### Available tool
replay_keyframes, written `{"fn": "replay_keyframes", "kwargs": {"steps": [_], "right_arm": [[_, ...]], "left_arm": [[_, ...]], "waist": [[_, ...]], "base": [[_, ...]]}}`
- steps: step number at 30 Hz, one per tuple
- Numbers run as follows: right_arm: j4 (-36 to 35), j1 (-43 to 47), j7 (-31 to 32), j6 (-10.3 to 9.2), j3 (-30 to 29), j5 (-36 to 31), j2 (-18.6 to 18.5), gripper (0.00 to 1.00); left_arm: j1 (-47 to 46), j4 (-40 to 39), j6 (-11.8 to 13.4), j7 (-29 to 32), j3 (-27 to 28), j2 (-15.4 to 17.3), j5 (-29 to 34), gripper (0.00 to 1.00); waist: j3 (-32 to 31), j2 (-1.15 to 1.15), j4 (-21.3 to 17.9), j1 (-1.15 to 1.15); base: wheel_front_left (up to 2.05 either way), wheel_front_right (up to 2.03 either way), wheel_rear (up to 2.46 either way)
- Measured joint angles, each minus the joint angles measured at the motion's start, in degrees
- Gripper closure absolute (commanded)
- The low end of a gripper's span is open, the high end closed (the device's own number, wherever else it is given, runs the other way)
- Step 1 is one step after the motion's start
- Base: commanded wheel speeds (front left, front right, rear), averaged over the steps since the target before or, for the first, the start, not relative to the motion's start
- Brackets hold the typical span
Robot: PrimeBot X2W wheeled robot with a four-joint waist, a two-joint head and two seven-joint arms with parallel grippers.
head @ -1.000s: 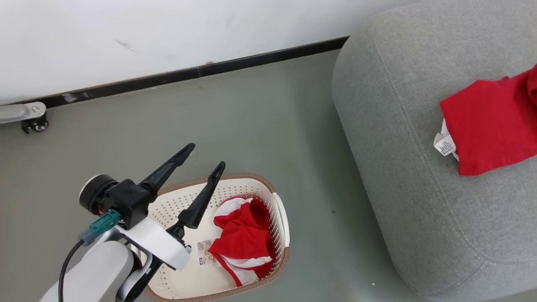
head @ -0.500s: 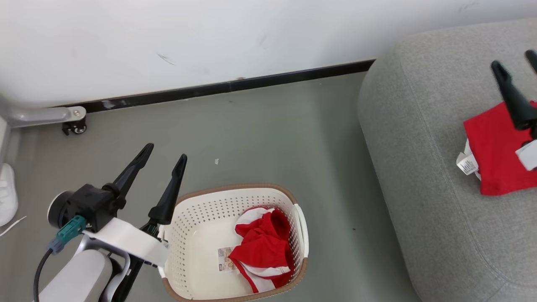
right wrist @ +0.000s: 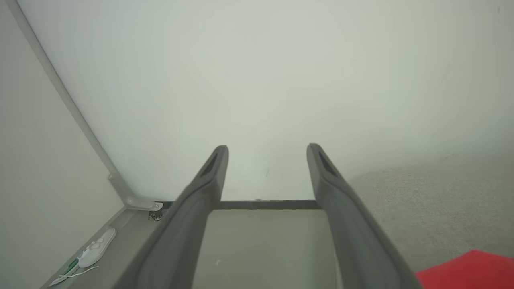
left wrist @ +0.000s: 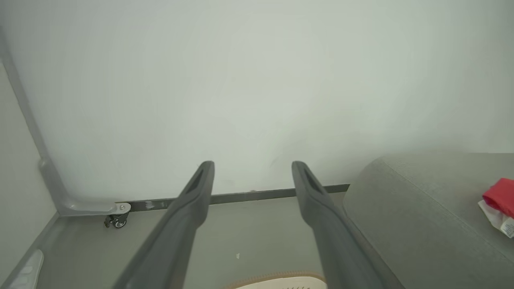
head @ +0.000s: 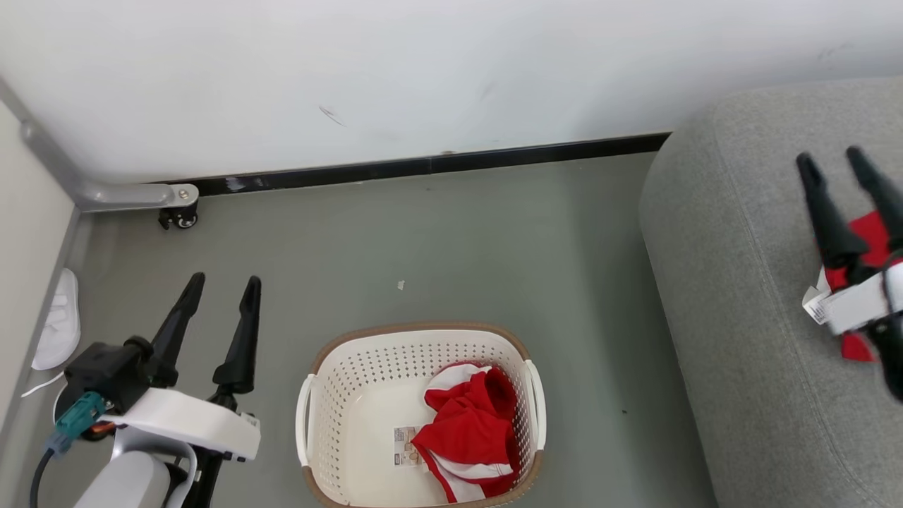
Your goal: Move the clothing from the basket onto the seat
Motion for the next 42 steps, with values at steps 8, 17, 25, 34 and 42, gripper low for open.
{"fn": "replay_keyframes", "kwargs": {"steps": [8, 17, 25, 34, 42], "right_arm": [[-2.8, 8.2, 0.0, 0.00, -1.7, -2.2, 7.2, 0.00], [-5.9, 15.0, 0.0, 0.00, -5.6, -8.1, 12.5, 0.00], [-8.5, 18.7, 0.0, 0.00, -5.9, -13.8, 16.7, 0.00], [-9.8, 21.9, 0.0, 0.00, -7.0, -17.3, 20.0, 0.00], [-10.9, 22.4, 0.0, 0.00, -6.3, -19.2, 21.5, 0.00]], "left_arm": [[3.2, 1.4, -0.1, 0.0, 3.7, -2.8, 0.2, 0.00], [6.2, 1.8, -0.7, 0.0, 7.5, -4.7, 4.0, 0.00], [8.4, 1.8, -1.6, 0.0, 11.9, -6.4, 7.7, 0.00], [9.4, 1.4, -1.7, 0.0, 15.8, -8.7, 11.1, 0.00], [11.4, 1.4, -3.7, 0.0, 17.9, -10.6, 13.4, 0.00]], "waist": [[-1.1, 0.00, 1.6, 0.00], [-1.9, 0.00, 2.8, 0.00], [-2.2, 0.00, 3.0, 0.00], [-2.2, 0.00, 2.7, 0.00], [-2.7, 0.00, 2.2, 0.00]], "base": [[0.00, 0.00, 0.00], [0.00, 0.00, 0.00], [0.00, 0.00, 0.00], [0.00, 0.00, 0.00], [0.00, 0.00, 0.00]]}}
